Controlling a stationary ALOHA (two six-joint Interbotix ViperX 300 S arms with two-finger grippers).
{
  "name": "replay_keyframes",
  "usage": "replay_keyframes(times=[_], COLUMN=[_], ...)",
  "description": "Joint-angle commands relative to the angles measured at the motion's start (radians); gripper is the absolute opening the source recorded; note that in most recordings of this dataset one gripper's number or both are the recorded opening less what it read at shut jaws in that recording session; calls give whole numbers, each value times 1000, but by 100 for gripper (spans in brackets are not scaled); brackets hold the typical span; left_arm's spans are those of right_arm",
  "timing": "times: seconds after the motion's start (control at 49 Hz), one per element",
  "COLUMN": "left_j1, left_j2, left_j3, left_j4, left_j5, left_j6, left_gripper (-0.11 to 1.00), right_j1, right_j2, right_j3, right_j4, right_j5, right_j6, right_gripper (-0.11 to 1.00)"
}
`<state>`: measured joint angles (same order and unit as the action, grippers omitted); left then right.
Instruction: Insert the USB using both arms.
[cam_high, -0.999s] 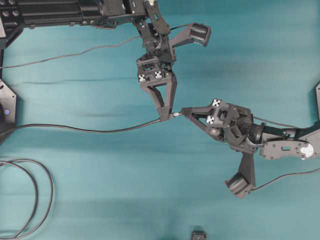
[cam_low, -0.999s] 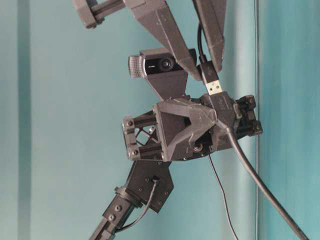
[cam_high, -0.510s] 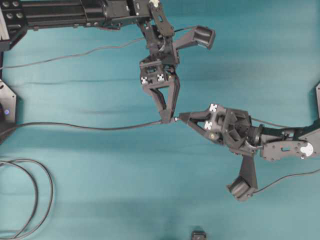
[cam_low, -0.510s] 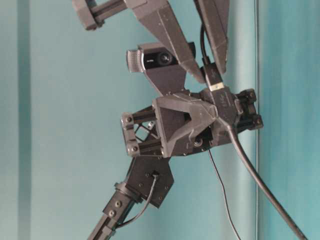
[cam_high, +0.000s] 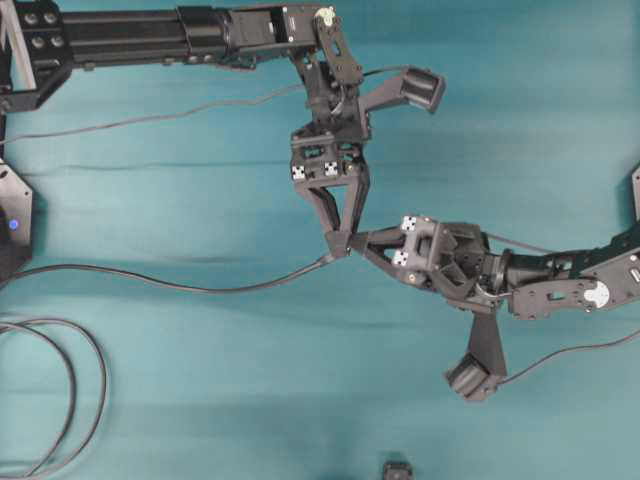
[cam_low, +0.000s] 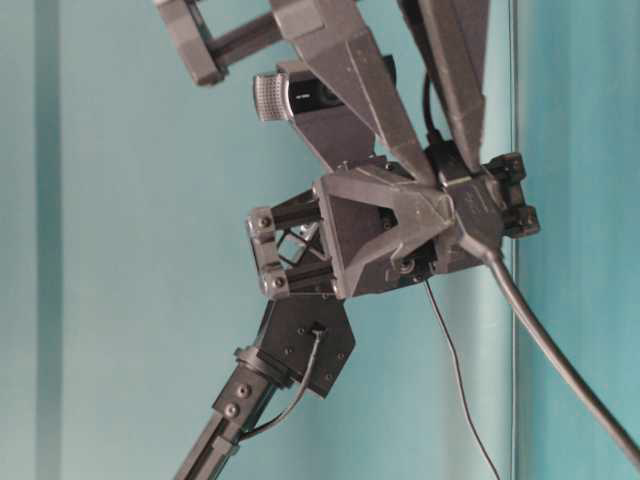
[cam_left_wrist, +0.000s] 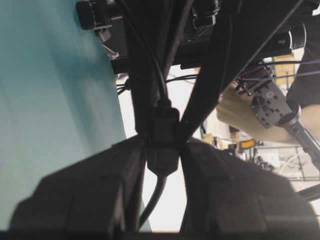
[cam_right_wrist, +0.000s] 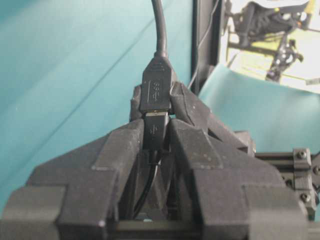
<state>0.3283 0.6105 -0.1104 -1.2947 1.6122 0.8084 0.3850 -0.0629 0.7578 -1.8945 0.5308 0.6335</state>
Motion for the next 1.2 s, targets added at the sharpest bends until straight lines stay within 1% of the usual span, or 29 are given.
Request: replay_keyframes(times=[0.0,0.163,0.204,0.265,0.387,0.51,0.652,0.693,0.775,0.856,0.897,0.938,1.06,1.101,1.162,1.182], left_j1=[11,11,11,9,11,9,8,8,6,6,6,6,6,8,6,6], left_j2=[-28,-32,-35,-40,-44,-44,-48,-48,-51,-55,-58,-61,-81,-91,-109,-114], left_j3=[-37,-32,-32,-32,-32,-32,-31,-32,-32,-31,-31,-28,-15,-9,3,6], left_j4=[-14,-14,-14,-14,-14,-14,-14,-14,-14,-14,-14,-11,8,25,69,83], left_j5=[-8,-8,-8,-8,-9,-9,-11,-11,-12,-14,-15,-17,-41,-57,-89,-100], left_j6=[8,6,6,6,3,2,2,2,2,2,2,0,-8,-15,-34,-40], left_gripper=[29,29,29,29,29,29,29,29,29,29,29,29,29,29,29,29], right_j1=[5,-3,-3,-3,-3,-3,-3,-3,-3,0,8,15,57,75,98,110], right_j2=[0,0,0,-2,-2,-3,-3,-2,-5,-8,-12,-21,-77,-106,-153,-179], right_j3=[-34,-18,-12,-5,-5,-2,-2,-2,0,0,3,6,32,41,49,48], right_j4=[-11,-6,-5,-3,-2,-2,-3,-2,-2,-2,-2,-2,0,6,11,15], right_j5=[-18,18,40,78,126,130,137,140,158,209,239,270,345,370,411,428], right_j6=[2,5,15,48,137,198,216,218,229,250,264,279,336,360,410,439], right_gripper=[21,21,21,21,21,20,20,24,44,63,69,72,73,73,75,75])
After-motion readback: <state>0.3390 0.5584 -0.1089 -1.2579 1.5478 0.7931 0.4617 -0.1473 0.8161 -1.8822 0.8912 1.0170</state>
